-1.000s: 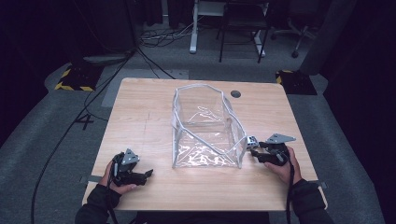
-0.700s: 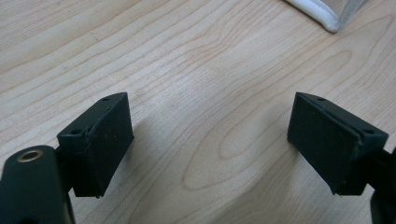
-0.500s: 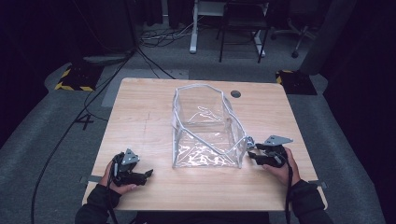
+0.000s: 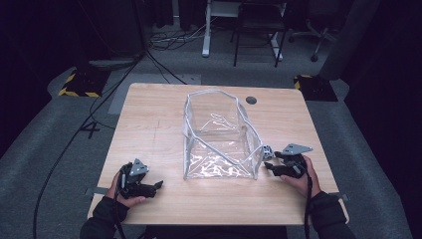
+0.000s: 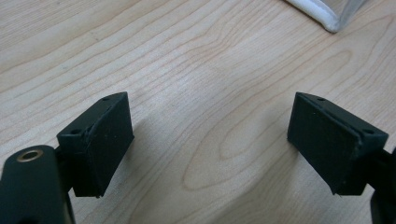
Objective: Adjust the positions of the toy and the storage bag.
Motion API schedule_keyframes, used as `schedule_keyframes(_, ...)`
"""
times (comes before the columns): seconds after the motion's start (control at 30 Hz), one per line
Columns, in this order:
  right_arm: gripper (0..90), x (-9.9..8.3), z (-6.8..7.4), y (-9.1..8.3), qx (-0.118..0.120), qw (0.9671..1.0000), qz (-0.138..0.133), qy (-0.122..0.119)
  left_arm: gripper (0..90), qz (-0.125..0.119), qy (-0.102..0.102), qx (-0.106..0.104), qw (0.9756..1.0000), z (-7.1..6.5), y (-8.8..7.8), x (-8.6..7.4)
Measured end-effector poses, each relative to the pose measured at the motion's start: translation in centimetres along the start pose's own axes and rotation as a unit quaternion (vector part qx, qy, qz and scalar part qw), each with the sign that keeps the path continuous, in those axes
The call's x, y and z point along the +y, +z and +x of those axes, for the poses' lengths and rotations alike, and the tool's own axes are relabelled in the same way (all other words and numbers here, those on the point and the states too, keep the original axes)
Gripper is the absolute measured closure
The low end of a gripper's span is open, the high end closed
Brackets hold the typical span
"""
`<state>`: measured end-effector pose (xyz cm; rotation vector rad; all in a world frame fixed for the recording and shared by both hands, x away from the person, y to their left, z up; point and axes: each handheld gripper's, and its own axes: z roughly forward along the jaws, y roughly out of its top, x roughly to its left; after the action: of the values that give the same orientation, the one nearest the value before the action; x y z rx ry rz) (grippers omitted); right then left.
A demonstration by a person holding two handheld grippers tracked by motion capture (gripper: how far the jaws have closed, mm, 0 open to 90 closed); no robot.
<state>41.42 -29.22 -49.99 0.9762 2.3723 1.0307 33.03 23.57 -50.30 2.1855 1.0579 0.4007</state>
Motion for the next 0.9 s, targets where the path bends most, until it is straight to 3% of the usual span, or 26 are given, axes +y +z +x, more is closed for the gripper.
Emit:
schedule_keyframes(0.13, 25.8, 0.3, -0.9, 0.4, -0.005, 0.9999, 0.004, 0.008, 14.3, 0.0, -0.002, -0.001, 1.0, 0.0, 0.0, 0.0)
schedule_keyframes(0.3, 20.3, 0.8, -2.1, 1.5, 0.021, 0.9996, 0.0, 0.019, 14.0, 0.002, -0.004, -0.002, 1.0, 0.0, 0.1, 0.1)
schedule_keyframes(0.5, 14.7, 1.6, -2.6, 2.6, 0.043, 0.9991, 0.005, -0.003, 14.0, 0.002, -0.002, -0.004, 1.0, 0.0, 0.1, 0.2)
schedule_keyframes(0.63, 16.4, 2.1, -2.3, 3.1, 0.056, 0.9983, 0.005, -0.017, 14.0, 0.003, -0.002, -0.003, 1.0, 0.0, 0.1, 0.2)
schedule_keyframes(0.73, 27.5, 2.2, -1.9, 3.1, 0.063, 0.9978, -0.006, -0.019, 14.0, 0.004, 0.0, -0.002, 1.0, 0.0, 0.1, 0.2)
schedule_keyframes(0.9, 33.7, 2.0, -1.4, 2.8, 0.054, 0.9983, -0.014, -0.018, 14.0, 0.003, 0.001, 0.0, 1.0, 0.0, 0.1, 0.2)
